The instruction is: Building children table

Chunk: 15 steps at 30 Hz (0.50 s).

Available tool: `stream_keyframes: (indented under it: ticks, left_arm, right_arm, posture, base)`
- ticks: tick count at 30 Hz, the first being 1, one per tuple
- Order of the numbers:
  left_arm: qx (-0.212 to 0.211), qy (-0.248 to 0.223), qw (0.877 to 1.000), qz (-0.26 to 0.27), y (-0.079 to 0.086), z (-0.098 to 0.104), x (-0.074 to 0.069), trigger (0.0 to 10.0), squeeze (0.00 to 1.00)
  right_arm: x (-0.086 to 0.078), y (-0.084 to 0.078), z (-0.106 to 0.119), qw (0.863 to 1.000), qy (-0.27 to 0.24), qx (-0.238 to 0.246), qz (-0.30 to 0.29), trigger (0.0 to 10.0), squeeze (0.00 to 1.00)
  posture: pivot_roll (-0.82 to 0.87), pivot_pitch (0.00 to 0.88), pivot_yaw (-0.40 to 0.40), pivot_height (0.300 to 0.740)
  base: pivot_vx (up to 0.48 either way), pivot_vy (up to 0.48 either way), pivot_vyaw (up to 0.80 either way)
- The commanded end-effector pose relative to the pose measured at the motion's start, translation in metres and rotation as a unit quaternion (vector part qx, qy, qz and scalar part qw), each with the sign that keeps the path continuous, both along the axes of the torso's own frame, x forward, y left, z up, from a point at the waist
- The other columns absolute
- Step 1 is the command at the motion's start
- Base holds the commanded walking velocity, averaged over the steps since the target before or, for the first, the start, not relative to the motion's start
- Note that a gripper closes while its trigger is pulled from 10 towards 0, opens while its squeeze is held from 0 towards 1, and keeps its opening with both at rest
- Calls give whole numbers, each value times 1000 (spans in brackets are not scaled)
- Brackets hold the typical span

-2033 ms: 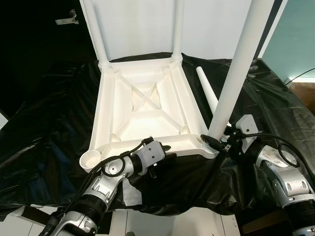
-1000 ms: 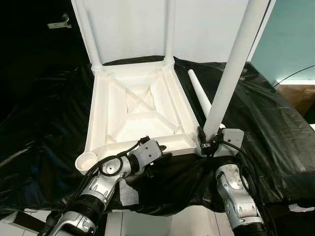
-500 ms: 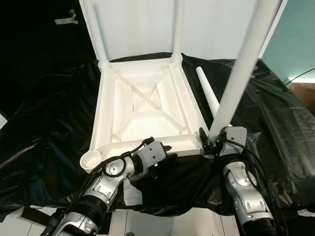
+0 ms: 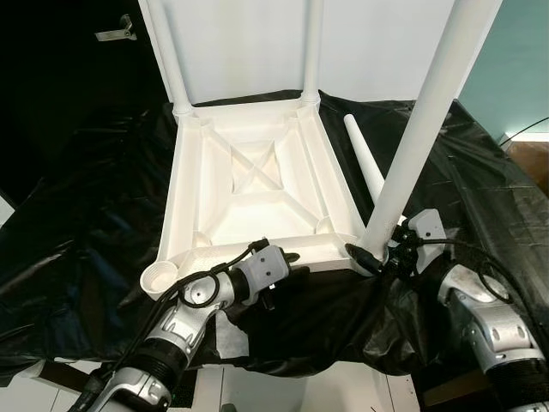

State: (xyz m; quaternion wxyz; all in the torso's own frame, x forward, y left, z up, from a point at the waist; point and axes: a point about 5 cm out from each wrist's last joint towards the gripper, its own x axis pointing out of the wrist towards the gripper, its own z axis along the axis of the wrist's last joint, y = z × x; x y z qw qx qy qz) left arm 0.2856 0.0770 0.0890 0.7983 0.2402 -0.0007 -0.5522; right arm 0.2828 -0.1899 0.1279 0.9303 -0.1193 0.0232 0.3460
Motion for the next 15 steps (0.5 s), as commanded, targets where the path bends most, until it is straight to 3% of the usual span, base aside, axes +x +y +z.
stream_keyframes:
  ticks: [1, 9, 15]
  left_arm:
    - [45, 48, 998, -20, 4, -23, -11, 10000, 0]
    - [46, 51, 998, -18, 8, -25, -14, 10000, 0]
    - [47, 49, 998, -19, 9, -25, -13, 10000, 0]
  right_arm:
    - [1, -2, 0, 1000, 1, -6, 9, 0, 0]
    - [2, -5, 1, 999, 22, -5, 30, 0, 0]
    - [-2, 12, -16, 998, 31, 57, -26, 0, 0]
  posture:
    - [-26, 21, 3, 740]
    - [-18, 22, 3, 740]
    - [-17, 21, 2, 740]
  base:
    - [0, 0, 0]
    - [0, 0, 0]
    - [0, 0, 0]
